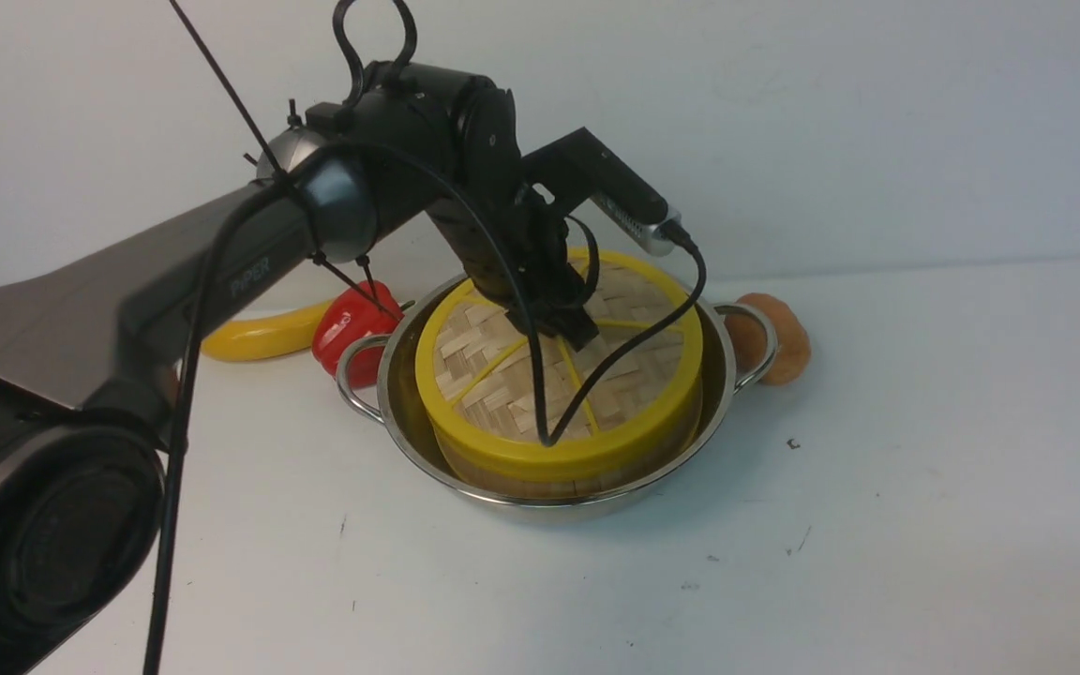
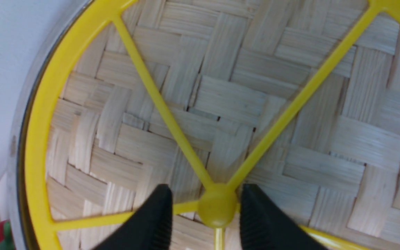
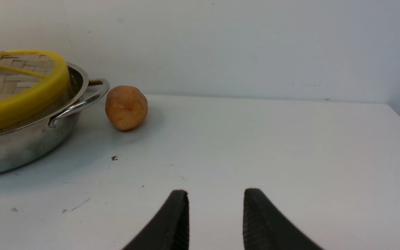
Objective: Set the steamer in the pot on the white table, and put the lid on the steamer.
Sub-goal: 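Place the yellow bamboo steamer lid onto the steamer in the pot with the left gripper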
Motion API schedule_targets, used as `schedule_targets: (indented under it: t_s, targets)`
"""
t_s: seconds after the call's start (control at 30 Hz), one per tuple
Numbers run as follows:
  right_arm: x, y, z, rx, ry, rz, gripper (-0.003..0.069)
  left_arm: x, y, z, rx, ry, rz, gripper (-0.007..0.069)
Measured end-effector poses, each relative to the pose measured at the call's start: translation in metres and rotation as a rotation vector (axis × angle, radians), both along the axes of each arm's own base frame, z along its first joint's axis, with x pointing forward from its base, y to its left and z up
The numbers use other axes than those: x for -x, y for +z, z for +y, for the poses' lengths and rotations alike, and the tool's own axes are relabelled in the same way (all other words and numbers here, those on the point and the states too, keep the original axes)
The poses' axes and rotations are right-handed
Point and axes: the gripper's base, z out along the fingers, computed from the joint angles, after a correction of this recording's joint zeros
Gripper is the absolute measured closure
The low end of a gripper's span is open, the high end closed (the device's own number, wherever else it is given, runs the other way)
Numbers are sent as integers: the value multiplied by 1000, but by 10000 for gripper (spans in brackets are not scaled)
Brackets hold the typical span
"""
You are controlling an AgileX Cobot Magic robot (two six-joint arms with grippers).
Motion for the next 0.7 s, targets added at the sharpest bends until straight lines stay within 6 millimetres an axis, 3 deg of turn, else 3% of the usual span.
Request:
schedule_targets:
  t_s: [0.2,0.33,0.47,0.57,0.7]
  targets:
    - [0,0,0,0,0,0,417,4,16,2,12,3,-27,177]
    - [0,0,0,0,0,0,417,17,72,8,85,37,-129,136]
    - [0,0,0,0,0,0,417,51,144,26,167,107,-217,158]
    - [0,0,0,0,0,0,417,75,176,38,210,158,-223,200]
    - [0,0,0,0,0,0,417,95,200,47,247,183,-247,262]
